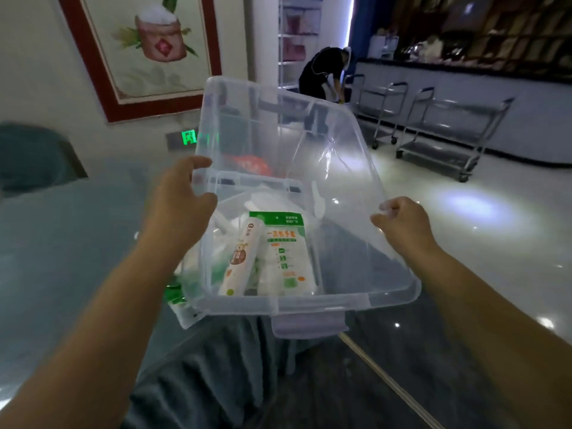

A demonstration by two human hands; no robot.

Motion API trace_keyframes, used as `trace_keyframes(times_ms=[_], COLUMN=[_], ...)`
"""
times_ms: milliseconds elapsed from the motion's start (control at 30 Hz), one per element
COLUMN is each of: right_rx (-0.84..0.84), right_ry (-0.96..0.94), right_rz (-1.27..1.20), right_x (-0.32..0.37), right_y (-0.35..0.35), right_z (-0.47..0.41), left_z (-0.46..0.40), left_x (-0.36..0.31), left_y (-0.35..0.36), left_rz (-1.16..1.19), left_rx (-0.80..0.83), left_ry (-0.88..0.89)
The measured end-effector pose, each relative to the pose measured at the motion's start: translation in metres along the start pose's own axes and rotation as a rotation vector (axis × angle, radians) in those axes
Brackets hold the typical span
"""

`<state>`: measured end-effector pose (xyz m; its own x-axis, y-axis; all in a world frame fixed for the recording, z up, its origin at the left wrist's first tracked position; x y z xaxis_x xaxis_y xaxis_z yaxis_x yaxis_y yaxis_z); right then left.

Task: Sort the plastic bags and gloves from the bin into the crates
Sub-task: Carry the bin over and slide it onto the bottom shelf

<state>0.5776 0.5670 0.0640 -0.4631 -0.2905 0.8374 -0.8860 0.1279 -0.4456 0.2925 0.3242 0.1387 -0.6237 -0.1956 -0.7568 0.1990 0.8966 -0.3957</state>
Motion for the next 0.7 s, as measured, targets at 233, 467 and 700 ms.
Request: trace_keyframes(times_ms=[233, 467, 700], right_rx=[-0.13, -0.137, -0.117], right_ry=[0.096, 0.118, 0.127], right_rz=[0.134, 0.232, 0.323], right_x=[-0.114, -0.187, -0.236], right_y=[-0.123, -0.18, -0.178], right_z=[-0.079, -0.125, -0.165], left_z=[0.047, 0.094, 0.107], left_x=[-0.068, -0.085, -0.09], left_y=[0.17, 0.283, 0.356], left_rz=[-0.019, 0.025, 0.015], left_rx=[0.116, 0.224, 0.278], left_ry=[0.052, -0.03, -0.145])
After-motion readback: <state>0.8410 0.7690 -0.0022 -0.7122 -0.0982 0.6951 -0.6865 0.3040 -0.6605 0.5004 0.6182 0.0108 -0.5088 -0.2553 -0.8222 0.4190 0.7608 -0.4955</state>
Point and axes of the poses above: each hand's wrist, its own z-axis away from the middle knuckle, its own y-axis out of the palm, x = y × z, the point moved 8 cm from there along -z, towards the middle knuckle, and after that the axes turned 13 degrees about -x, right-handed, at the moved point
